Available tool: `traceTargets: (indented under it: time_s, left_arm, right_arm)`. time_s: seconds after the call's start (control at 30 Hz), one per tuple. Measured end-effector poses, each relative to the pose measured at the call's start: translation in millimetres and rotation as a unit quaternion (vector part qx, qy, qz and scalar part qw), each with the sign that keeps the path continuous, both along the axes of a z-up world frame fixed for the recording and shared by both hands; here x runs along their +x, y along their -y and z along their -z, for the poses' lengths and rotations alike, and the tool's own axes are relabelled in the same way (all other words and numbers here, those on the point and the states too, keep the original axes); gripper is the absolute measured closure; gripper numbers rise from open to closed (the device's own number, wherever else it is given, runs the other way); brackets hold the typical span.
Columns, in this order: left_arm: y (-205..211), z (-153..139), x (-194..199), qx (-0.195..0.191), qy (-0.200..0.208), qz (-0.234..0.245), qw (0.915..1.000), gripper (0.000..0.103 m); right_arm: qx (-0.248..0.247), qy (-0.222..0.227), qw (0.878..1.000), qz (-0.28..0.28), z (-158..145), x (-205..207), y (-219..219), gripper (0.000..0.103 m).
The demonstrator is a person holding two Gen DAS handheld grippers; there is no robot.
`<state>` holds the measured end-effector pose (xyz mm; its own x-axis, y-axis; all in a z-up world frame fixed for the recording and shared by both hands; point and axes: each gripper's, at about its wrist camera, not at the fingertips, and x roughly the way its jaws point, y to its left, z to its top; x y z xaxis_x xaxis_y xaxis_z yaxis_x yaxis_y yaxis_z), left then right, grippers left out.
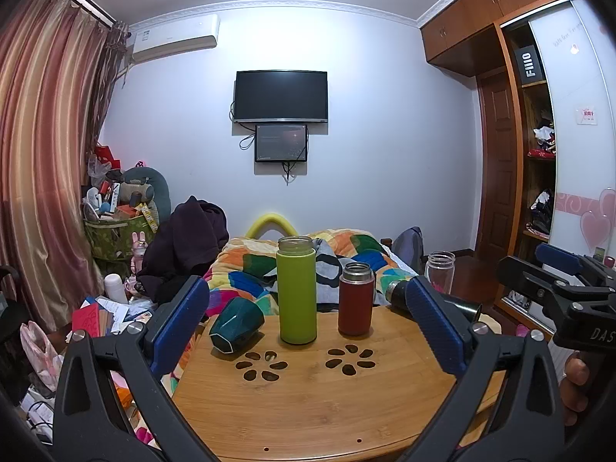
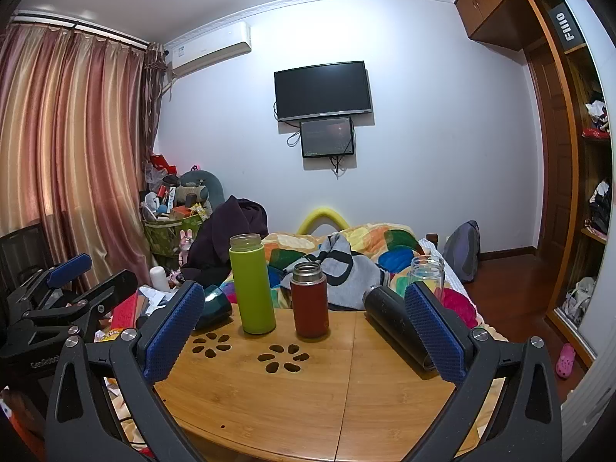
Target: Flip cup upside down
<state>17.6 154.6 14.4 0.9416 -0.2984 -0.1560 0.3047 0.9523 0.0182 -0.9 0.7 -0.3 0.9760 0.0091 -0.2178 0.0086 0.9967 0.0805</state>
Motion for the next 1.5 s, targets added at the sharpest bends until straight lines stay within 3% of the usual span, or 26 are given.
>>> traceTargets:
  time_s: [1.3, 1.5]
  left_arm:
    - [-3, 2, 2, -0.001, -0.001, 0.0, 1.0, 0.0]
    - [-1, 10, 32, 0.006, -0.037, 0.018, 0.9991, 0.0]
  right_arm:
    - [-0.001, 0.002, 1.0, 0.0, 0, -2, -2, 0.0]
    - [0.0, 0.0, 1.0, 0.001, -3, -2, 0, 0.0]
